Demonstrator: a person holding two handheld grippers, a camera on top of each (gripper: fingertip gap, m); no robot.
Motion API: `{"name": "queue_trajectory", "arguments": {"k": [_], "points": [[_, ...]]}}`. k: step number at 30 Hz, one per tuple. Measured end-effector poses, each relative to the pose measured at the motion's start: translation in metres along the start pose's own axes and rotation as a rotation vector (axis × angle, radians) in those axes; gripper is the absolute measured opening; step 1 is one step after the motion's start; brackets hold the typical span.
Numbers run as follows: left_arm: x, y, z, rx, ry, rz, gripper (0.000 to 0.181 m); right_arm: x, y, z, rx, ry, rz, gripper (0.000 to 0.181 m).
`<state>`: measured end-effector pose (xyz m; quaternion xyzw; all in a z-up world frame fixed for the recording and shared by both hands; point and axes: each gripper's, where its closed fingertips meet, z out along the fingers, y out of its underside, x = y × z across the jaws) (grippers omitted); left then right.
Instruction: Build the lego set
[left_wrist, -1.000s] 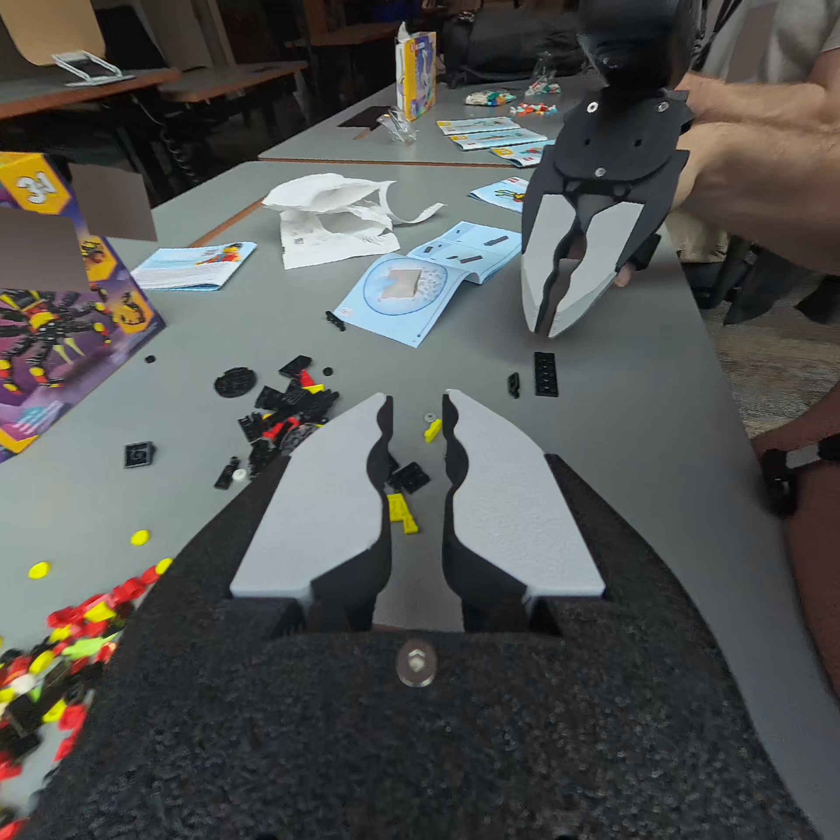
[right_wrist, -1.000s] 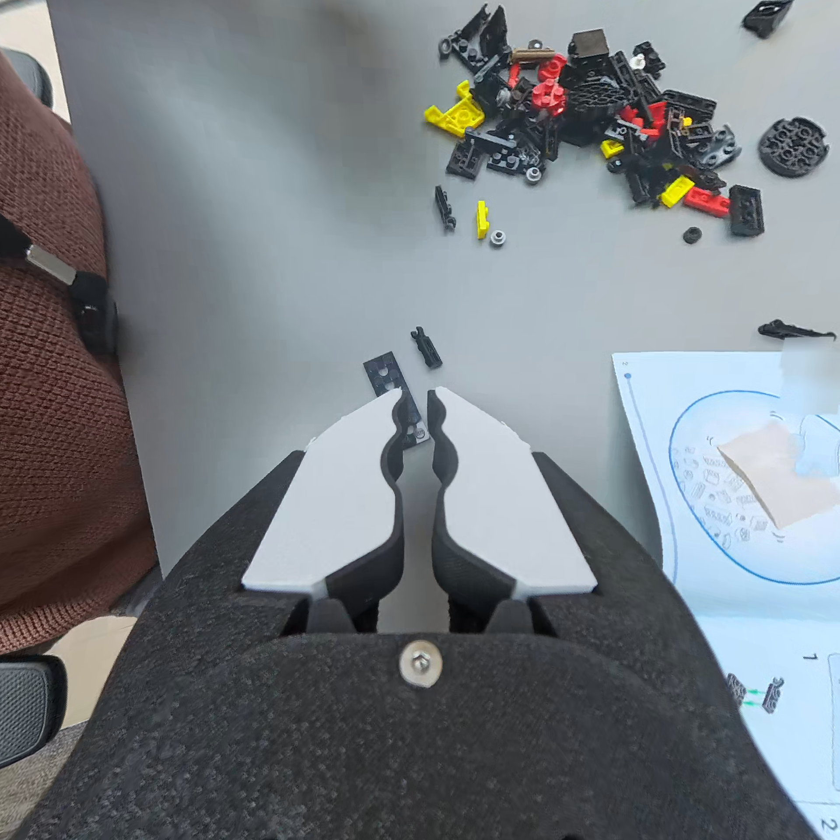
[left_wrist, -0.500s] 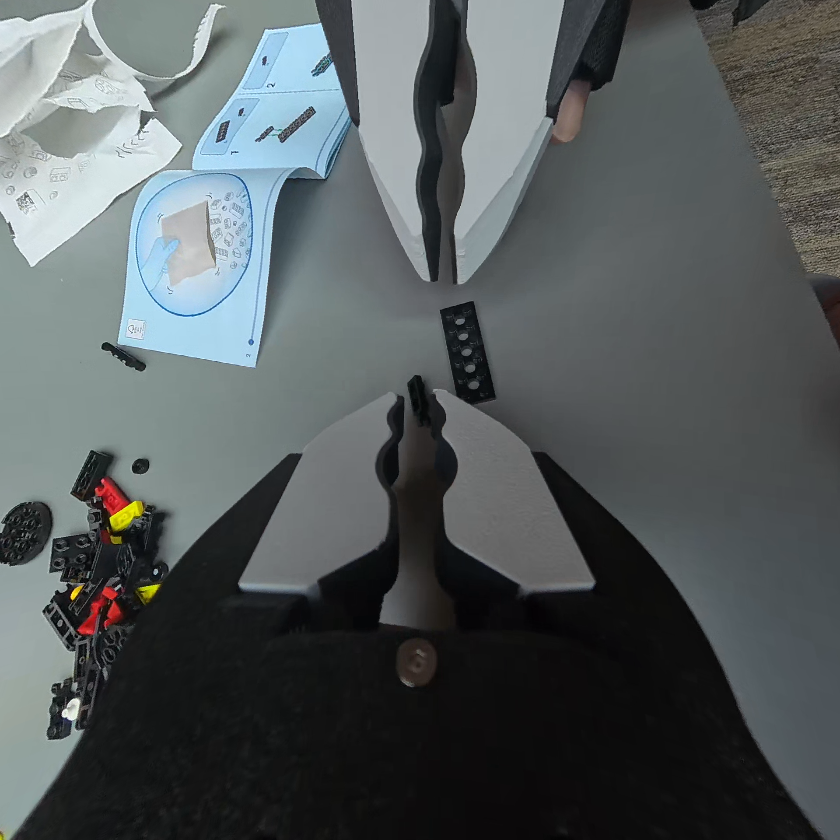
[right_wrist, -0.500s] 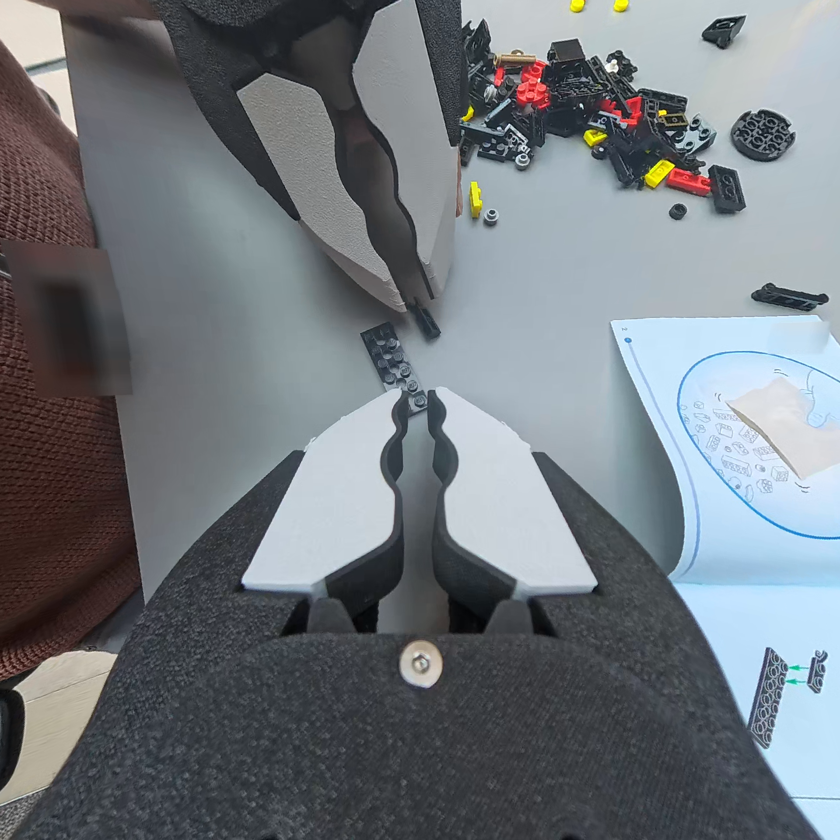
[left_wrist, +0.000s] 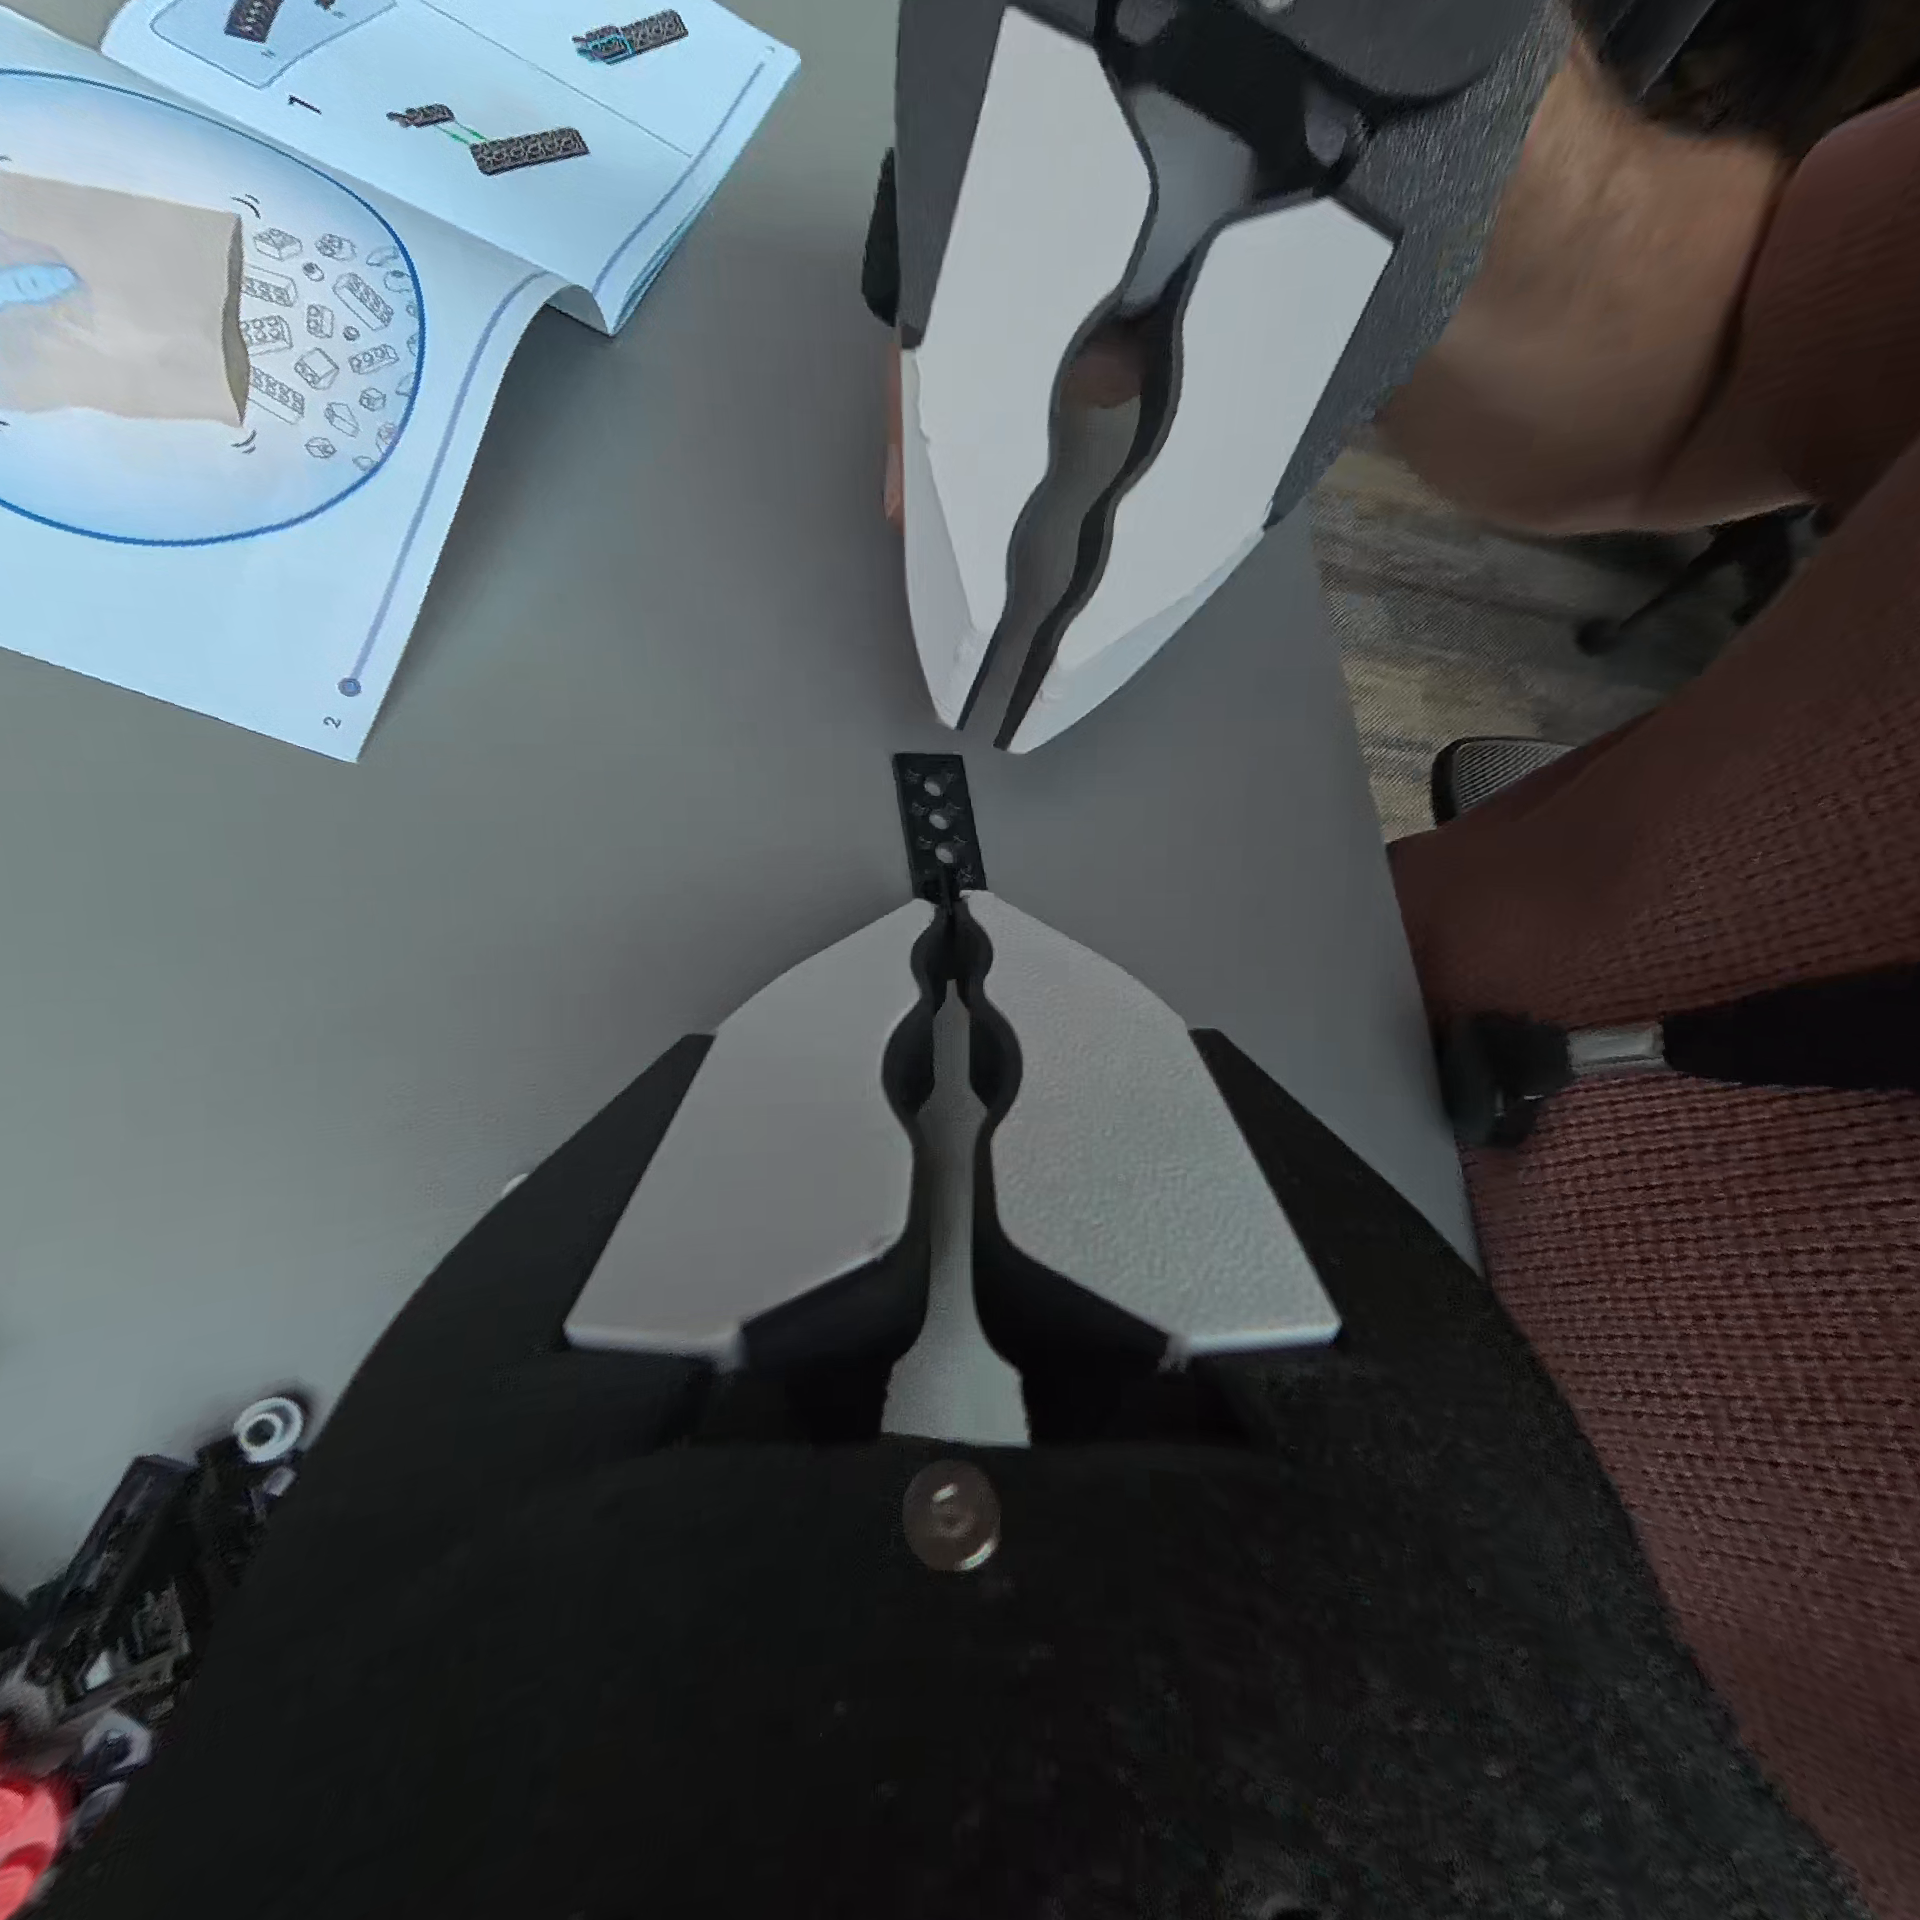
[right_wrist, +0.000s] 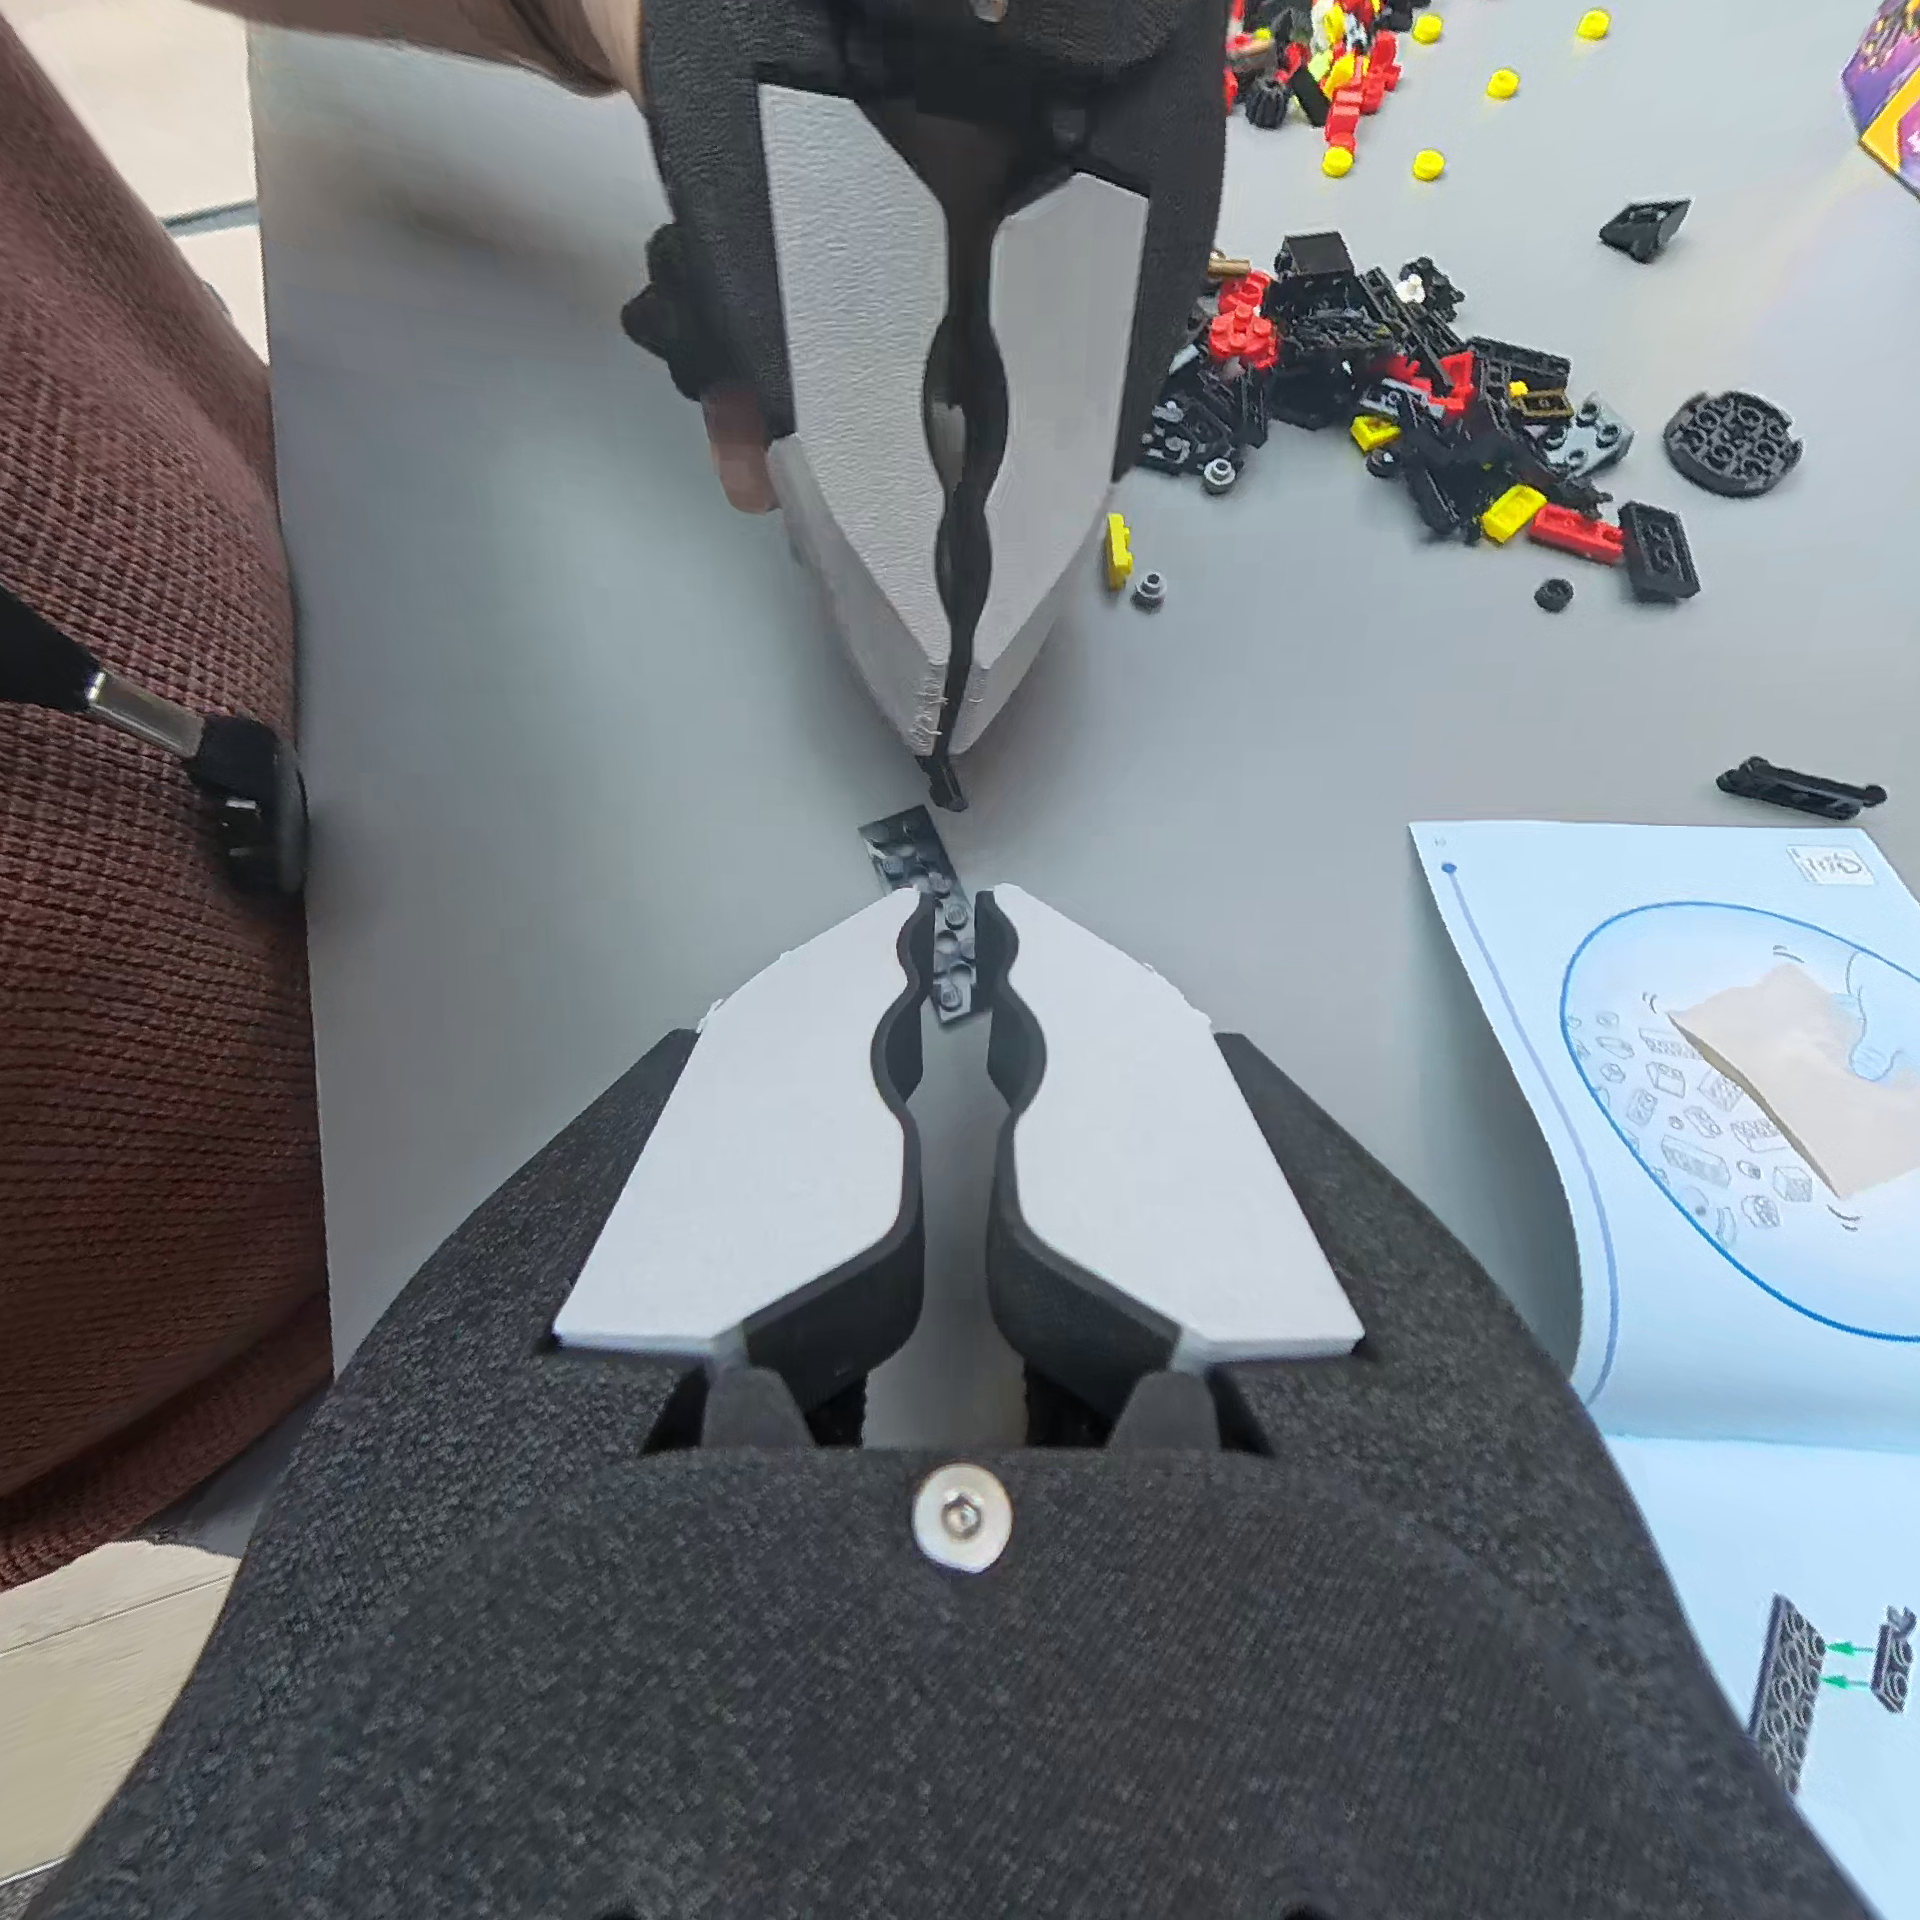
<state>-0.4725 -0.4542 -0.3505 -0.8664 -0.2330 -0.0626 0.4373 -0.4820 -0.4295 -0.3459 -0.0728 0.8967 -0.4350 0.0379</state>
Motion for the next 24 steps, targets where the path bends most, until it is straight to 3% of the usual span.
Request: {"name": "queue_trajectory", "arguments": {"k": [1, 5, 16, 20, 24], "points": [[0.002, -0.004, -0.003, 0.036, 0.036, -0.057, 0.0, -0.005, -0.004, 0.002, 0.019, -0.012, -0.019, 0.007], [0.009, -0.007, -0.008, 0.083, 0.131, -0.167, 0.0, -0.005, -0.009, 0.013, 0.043, 0.031, -0.078, 0.009], [0.016, -0.009, -0.001, 0.092, 0.169, -0.162, 0.0, -0.013, -0.012, 0.017, 0.064, -0.022, -0.121, 0.005], [0.013, -0.008, 0.0, 0.092, 0.148, -0.165, 0.0, -0.015, -0.009, 0.02, 0.036, -0.053, -0.1, 0.003], [0.002, -0.003, -0.011, 0.102, 0.049, -0.132, 0.001, -0.012, -0.001, 0.021, -0.043, -0.136, 0.06, 0.004]]}}
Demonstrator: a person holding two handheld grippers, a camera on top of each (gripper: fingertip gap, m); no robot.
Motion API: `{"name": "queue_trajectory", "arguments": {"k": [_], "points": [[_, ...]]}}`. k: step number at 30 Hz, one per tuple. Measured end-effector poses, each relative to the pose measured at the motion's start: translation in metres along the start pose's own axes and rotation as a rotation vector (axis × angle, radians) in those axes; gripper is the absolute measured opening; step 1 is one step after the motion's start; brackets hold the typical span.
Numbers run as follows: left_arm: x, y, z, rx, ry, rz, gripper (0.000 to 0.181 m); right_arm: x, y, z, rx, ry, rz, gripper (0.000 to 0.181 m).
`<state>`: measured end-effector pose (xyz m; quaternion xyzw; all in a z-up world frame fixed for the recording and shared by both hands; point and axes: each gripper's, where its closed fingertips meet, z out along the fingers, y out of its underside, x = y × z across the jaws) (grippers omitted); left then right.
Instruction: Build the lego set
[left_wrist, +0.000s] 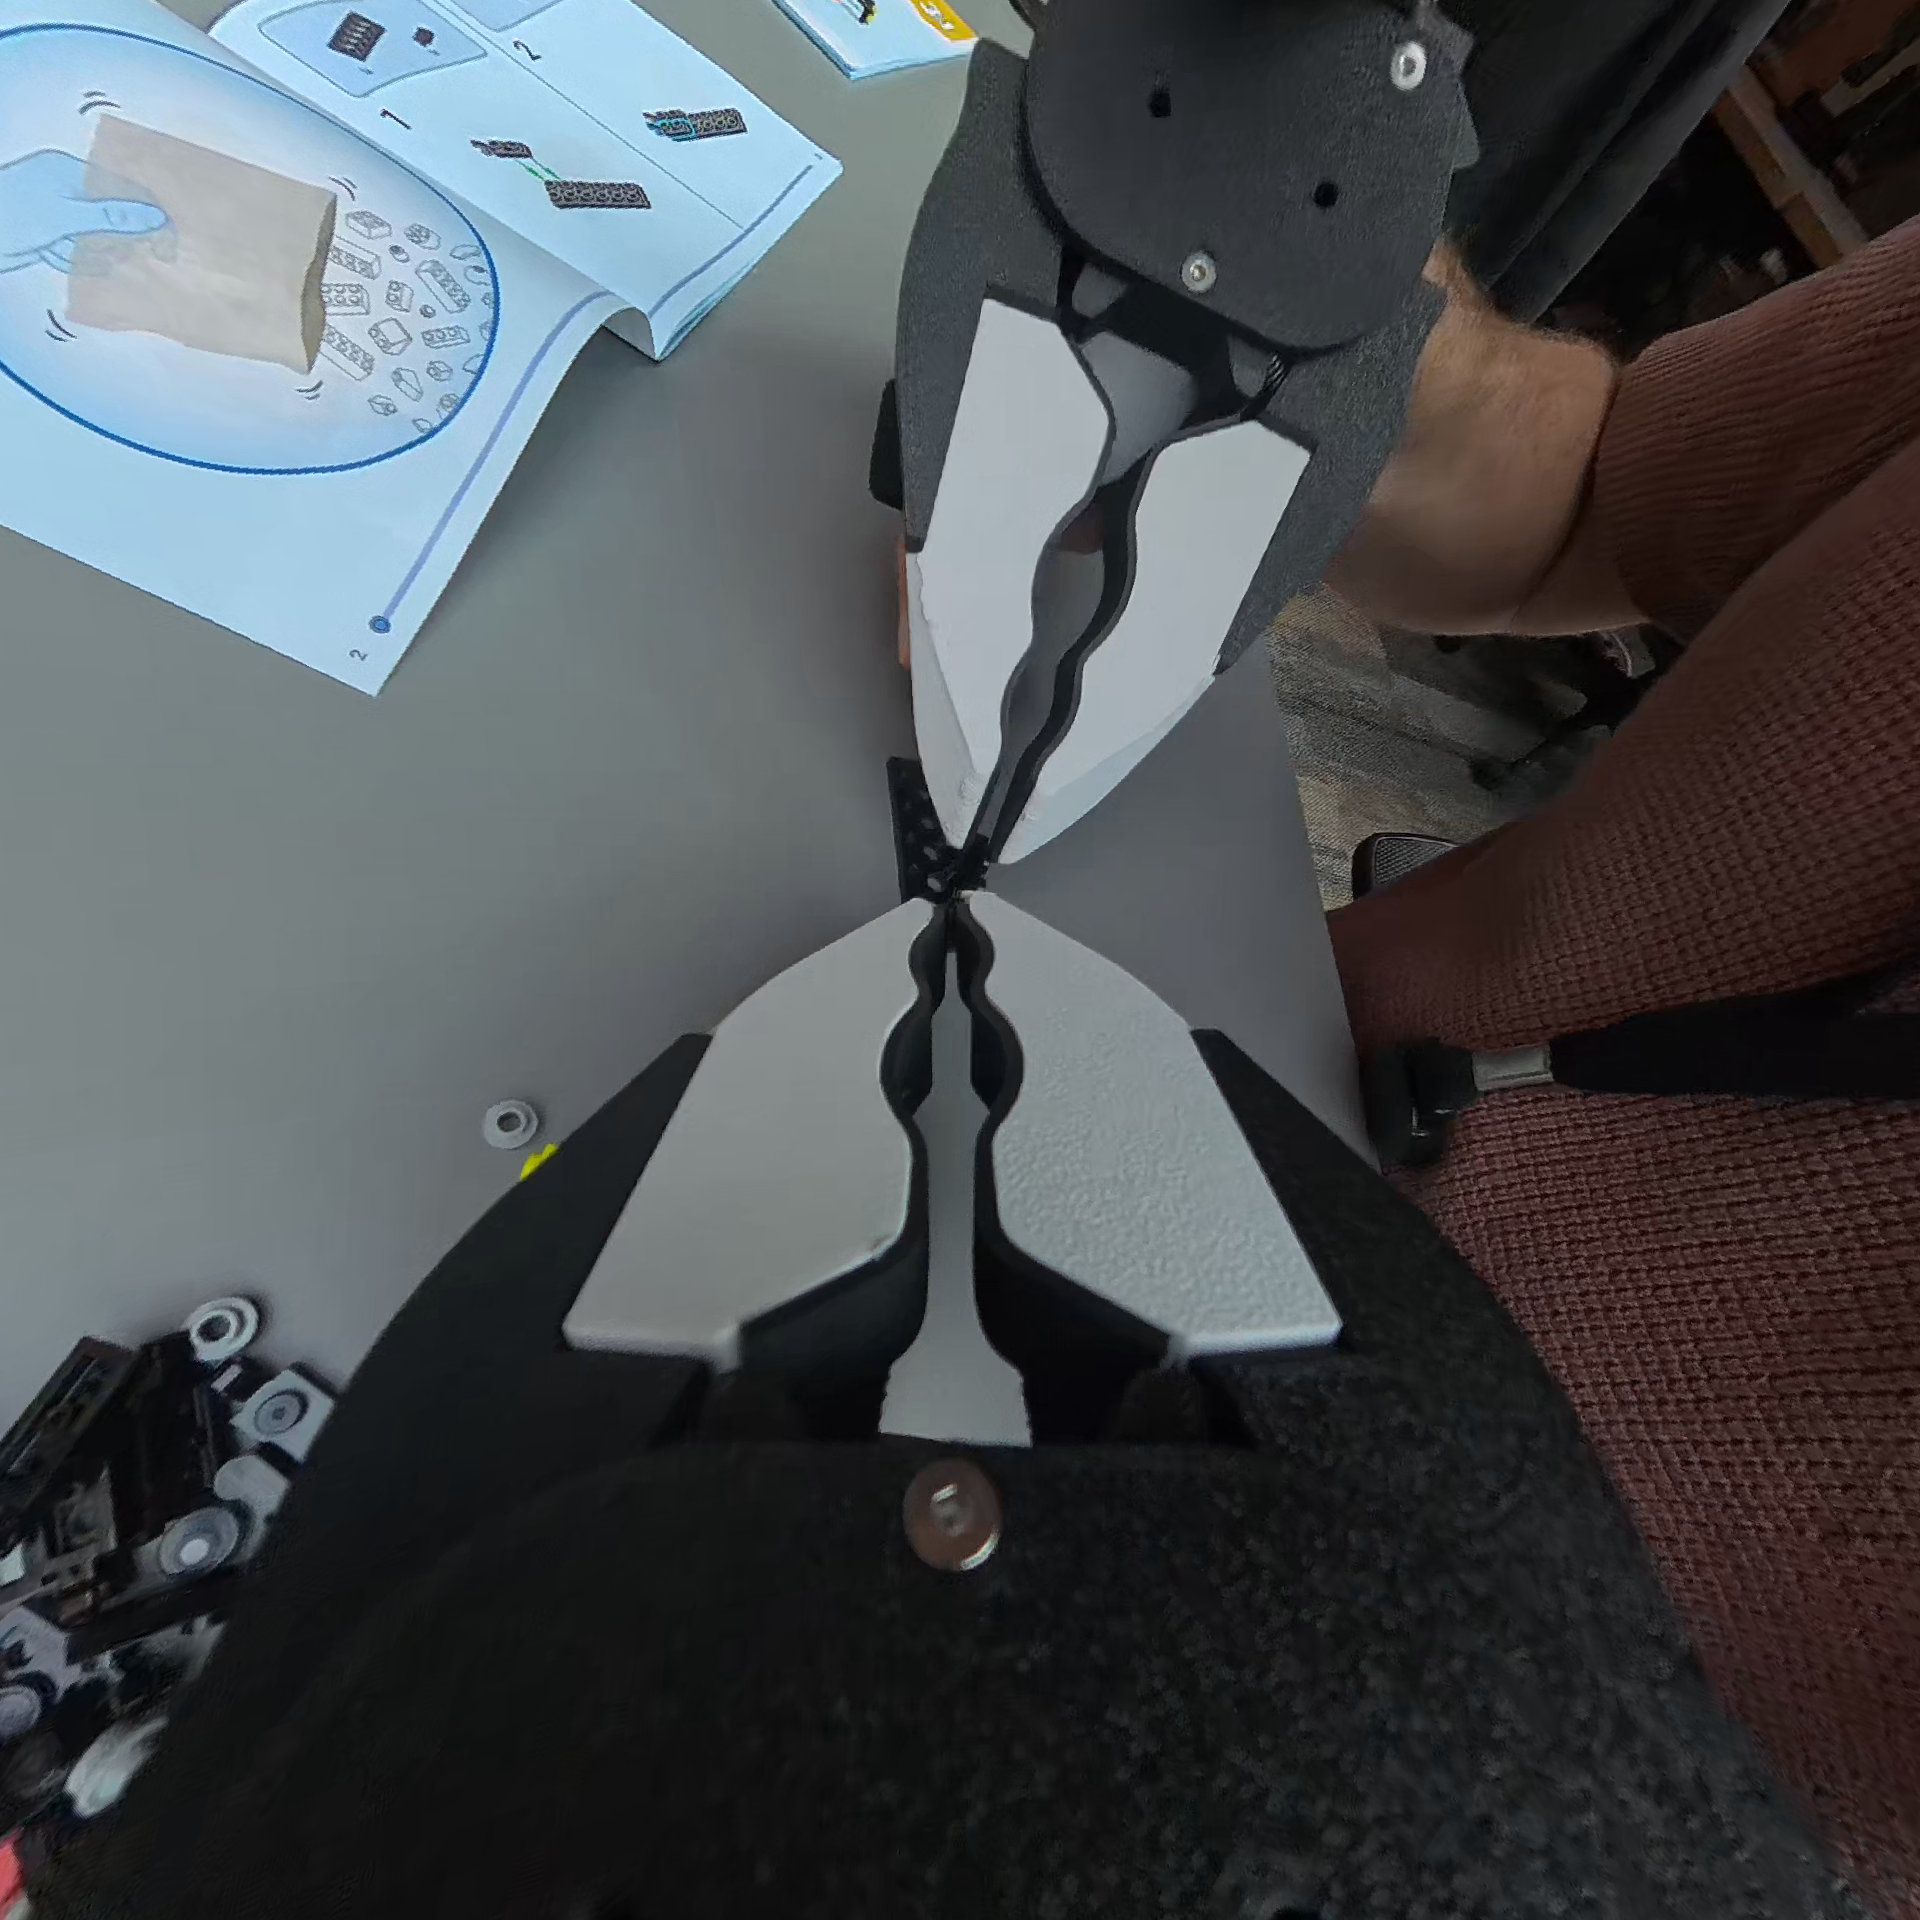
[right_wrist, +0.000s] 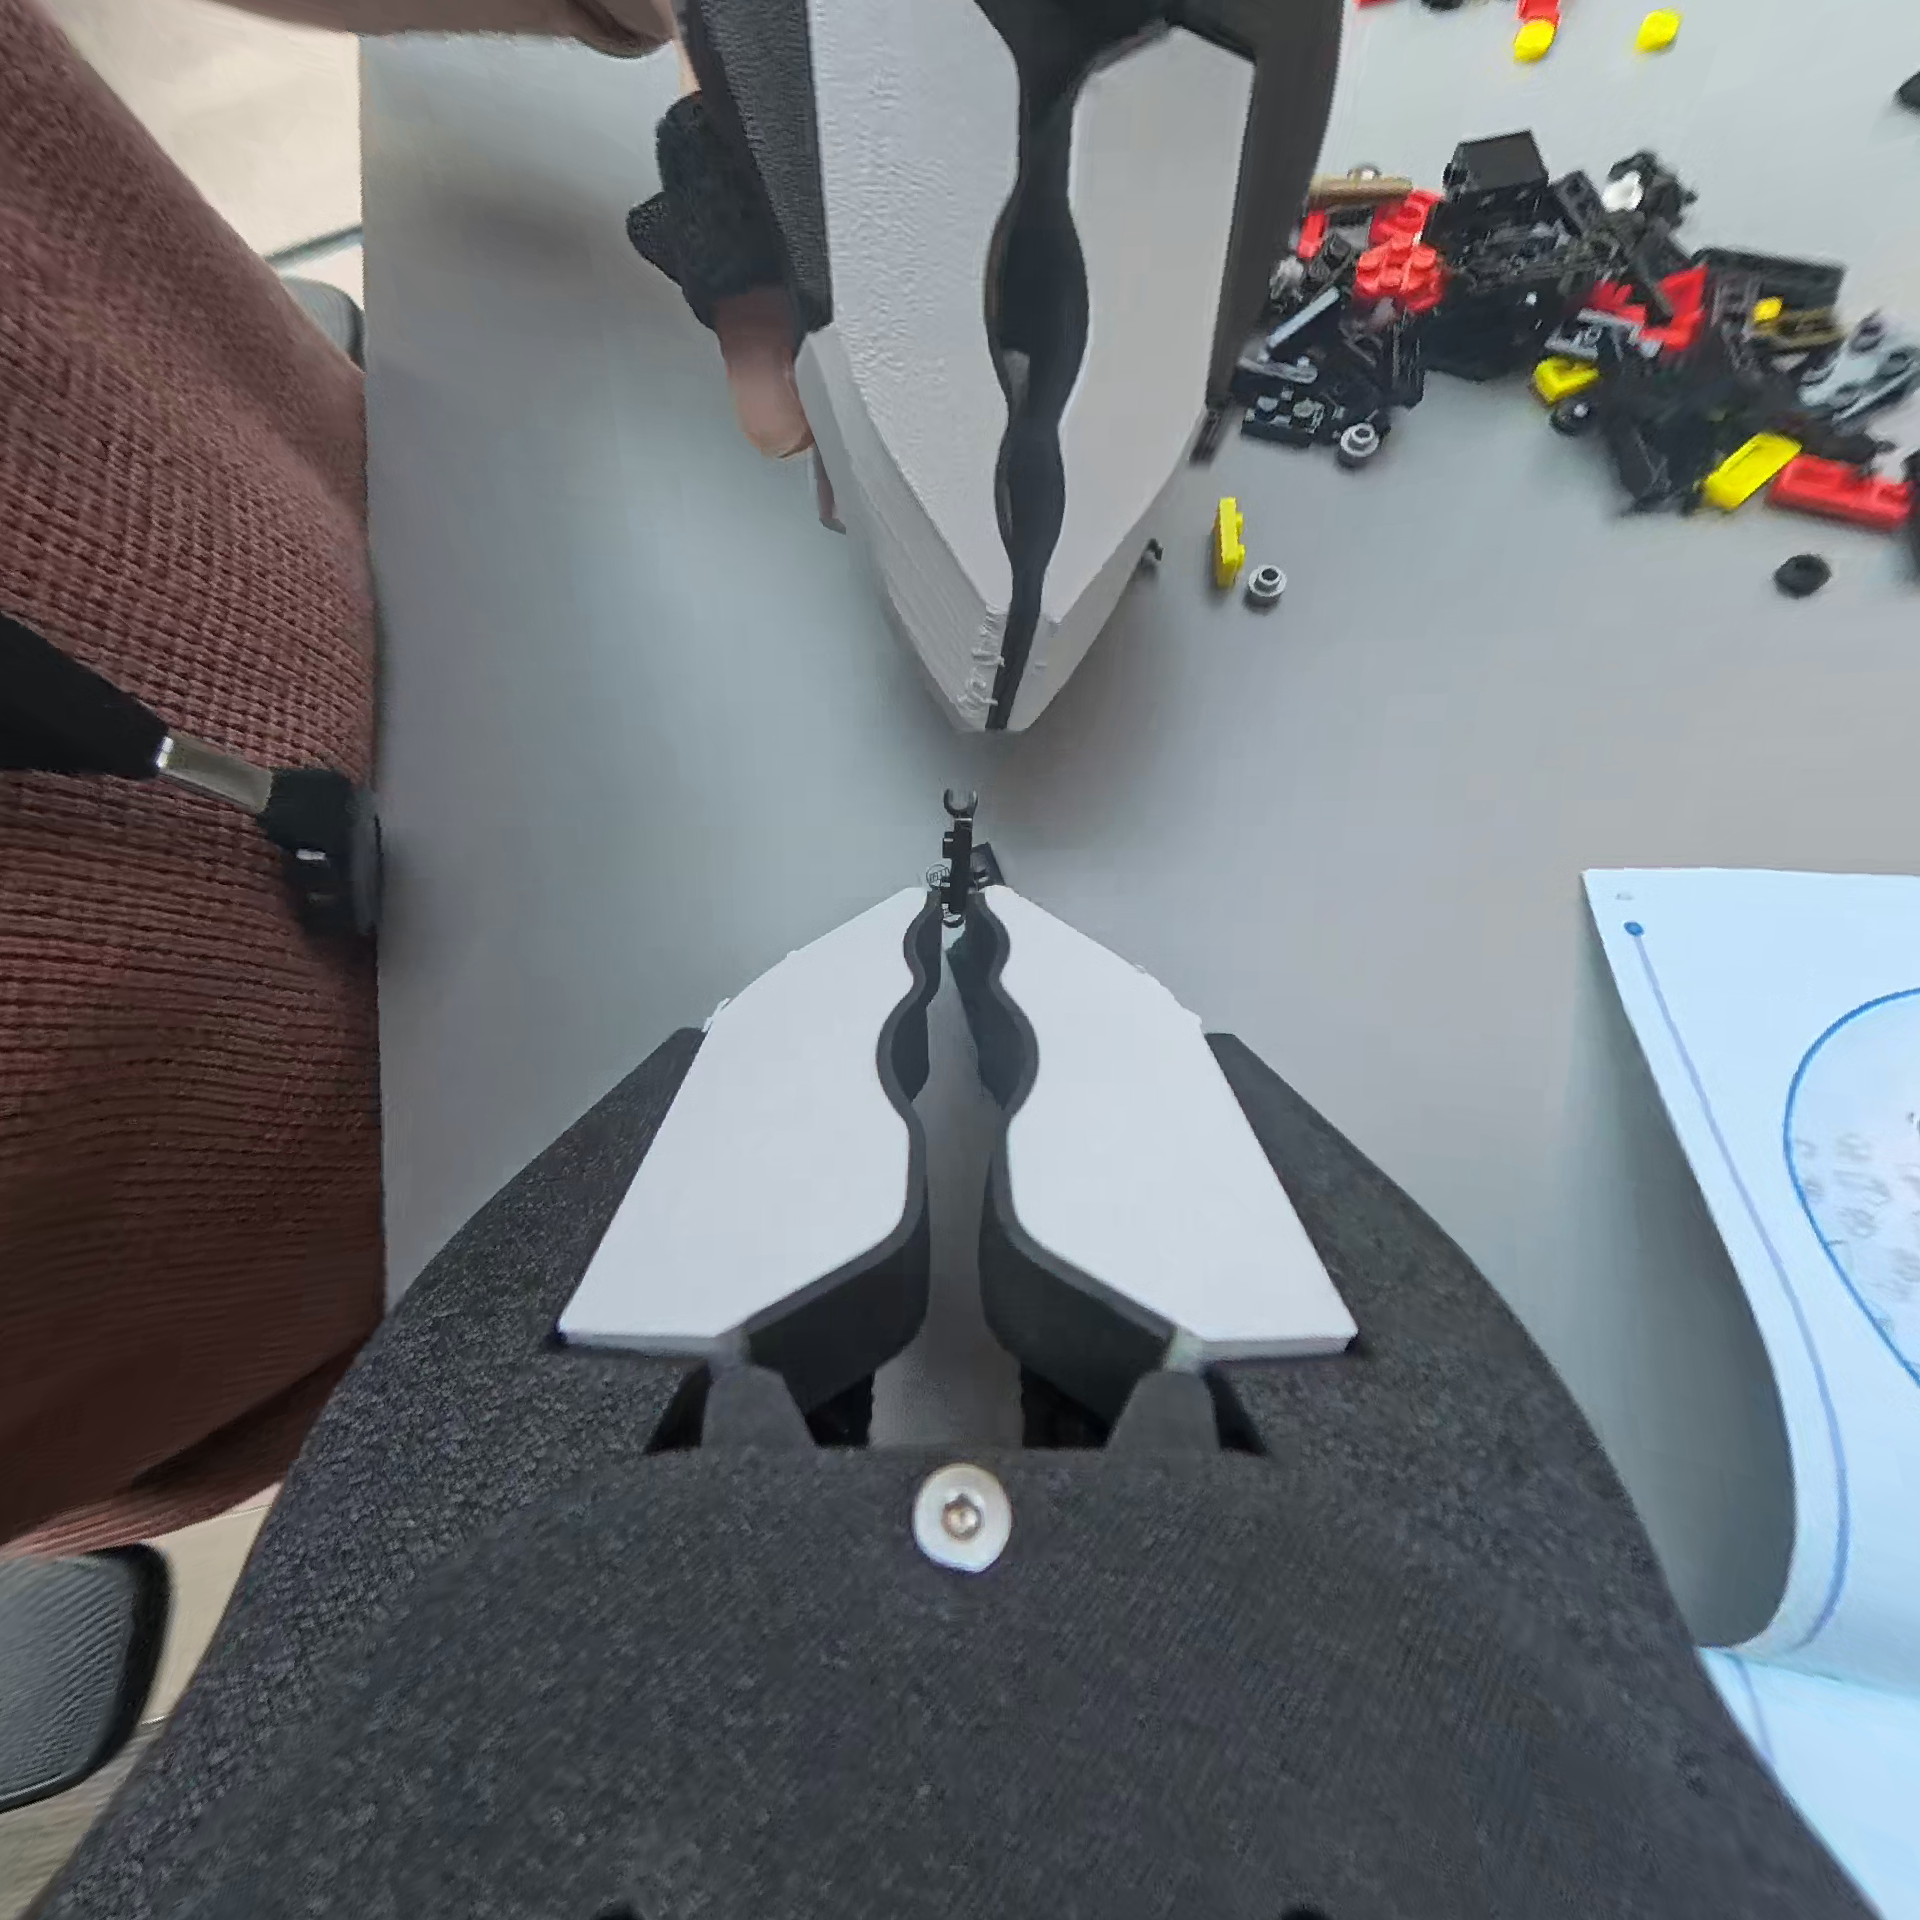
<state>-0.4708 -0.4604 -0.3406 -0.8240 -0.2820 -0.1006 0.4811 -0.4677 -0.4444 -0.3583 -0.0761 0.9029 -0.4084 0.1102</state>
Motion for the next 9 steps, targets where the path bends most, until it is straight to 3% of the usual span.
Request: {"name": "queue_trajectory", "arguments": {"k": [4, 9], "points": [[0.001, 0.011, -0.004, -0.035, -0.042, 0.035, 0.001, 0.002, -0.004, -0.007, -0.062, -0.218, 0.277, 0.004], [0.006, 0.014, 0.0, -0.046, -0.051, 0.075, 0.0, 0.004, 0.0, -0.004, -0.305, -0.372, 0.258, 0.003]]}}
